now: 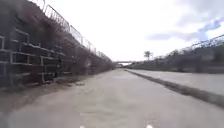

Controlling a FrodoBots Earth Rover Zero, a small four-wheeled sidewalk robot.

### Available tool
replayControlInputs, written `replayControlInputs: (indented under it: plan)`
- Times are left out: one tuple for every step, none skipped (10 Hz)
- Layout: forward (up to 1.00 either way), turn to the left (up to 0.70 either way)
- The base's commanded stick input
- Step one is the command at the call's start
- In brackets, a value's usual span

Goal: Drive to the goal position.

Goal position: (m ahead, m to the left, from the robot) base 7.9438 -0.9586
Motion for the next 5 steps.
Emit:
replayControlInputs:
  plan:
    - [1.0, 0.0]
    - [1.0, 0.0]
    - [1.0, 0.0]
    - [1.0, 0.0]
    - [1.0, 0.0]
